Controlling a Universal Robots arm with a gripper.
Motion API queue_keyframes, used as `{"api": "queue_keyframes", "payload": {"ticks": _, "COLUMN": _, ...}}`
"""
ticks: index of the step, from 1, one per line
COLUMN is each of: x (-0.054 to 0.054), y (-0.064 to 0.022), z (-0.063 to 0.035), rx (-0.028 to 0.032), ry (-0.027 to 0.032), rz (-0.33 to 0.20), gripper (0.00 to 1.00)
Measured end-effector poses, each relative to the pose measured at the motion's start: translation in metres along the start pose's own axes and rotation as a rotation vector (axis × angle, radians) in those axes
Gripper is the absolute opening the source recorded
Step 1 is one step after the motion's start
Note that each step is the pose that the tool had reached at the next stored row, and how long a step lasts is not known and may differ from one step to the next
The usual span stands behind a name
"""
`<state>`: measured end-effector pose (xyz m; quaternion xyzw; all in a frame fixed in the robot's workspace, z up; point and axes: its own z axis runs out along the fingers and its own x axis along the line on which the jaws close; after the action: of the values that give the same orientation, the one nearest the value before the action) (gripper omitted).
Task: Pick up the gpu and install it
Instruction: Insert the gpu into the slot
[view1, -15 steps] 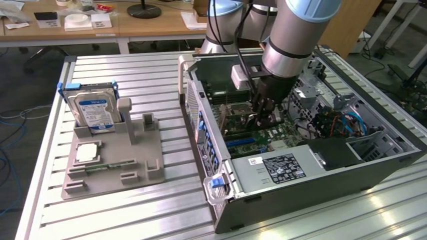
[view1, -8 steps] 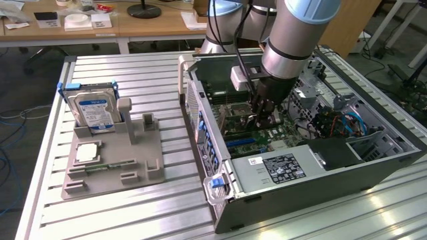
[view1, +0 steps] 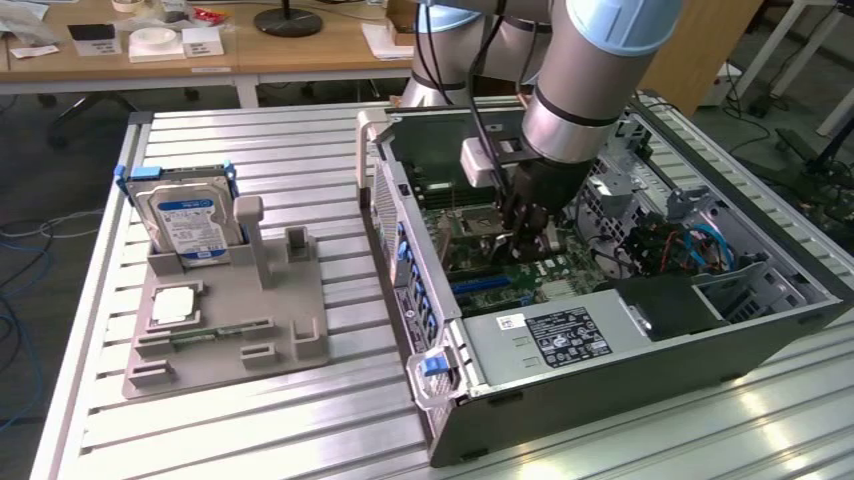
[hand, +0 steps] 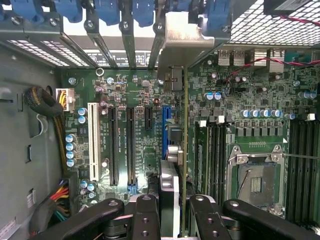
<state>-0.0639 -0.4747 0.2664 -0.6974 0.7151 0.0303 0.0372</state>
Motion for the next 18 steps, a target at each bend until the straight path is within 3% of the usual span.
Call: {"api": "queue_keyframes", "payload": {"ticks": 18, "x": 0.0015, "y": 0.0046, "z": 0.0085, "rx": -0.0001, "ry": -0.0001, "rz": 0.000, "gripper": 0.28}}
